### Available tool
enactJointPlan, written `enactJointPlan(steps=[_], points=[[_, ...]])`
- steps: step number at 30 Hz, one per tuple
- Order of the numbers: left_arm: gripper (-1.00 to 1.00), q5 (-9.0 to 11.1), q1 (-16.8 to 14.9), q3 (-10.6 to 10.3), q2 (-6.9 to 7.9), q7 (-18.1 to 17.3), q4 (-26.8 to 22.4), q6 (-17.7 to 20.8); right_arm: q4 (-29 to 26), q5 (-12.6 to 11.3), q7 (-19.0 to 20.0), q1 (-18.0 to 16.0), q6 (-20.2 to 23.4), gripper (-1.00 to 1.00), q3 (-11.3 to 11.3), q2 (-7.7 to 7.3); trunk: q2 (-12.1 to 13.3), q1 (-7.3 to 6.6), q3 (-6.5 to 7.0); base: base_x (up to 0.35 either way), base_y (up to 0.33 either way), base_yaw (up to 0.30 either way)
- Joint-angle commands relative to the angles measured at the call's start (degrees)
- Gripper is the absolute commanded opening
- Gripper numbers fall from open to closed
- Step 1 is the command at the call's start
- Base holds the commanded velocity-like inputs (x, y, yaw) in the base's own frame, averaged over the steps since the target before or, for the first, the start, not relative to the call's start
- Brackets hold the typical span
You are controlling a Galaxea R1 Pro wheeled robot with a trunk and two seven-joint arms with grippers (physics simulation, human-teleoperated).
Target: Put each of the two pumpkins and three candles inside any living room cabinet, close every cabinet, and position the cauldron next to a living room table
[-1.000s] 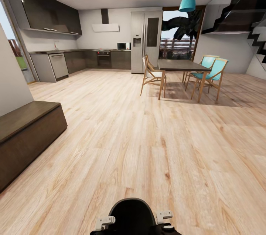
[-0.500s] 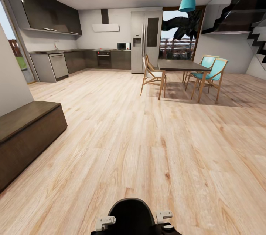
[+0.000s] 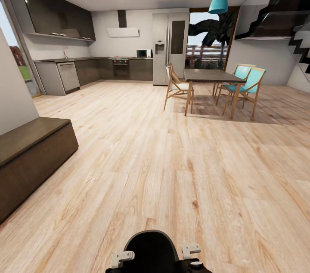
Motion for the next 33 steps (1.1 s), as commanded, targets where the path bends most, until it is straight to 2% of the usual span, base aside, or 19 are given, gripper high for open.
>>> enactJointPlan(steps=[1,10,22,33], points=[[-1.0,0.18,-0.02,-0.13,0.08,0.28,-0.01,0.05,-0.08,-0.31,-0.47,-0.01,0.32,-1.0,0.49,0.0,-0.02,-0.01,-0.05,0.0,0.0,0.0],[-1.0,0.17,-0.02,-0.18,0.17,-0.07,-0.01,0.05,-0.08,-0.31,-0.39,-0.01,0.21,-1.0,0.49,0.0,-0.02,-0.01,-0.05,0.0,0.0,0.0],[-1.0,0.09,-0.02,-0.22,0.17,-0.07,0.02,0.05,-0.16,-0.31,-0.36,-0.01,0.19,-1.0,0.49,0.0,0.14,-0.32,2.61,0.0,0.0,0.0],[-1.0,0.09,-0.02,-0.22,0.15,-0.07,0.07,0.05,-0.24,-0.31,-0.2,-0.01,0.12,-1.0,0.49,0.0,4.55,-2.74,4.58,0.0,0.0,0.0]])
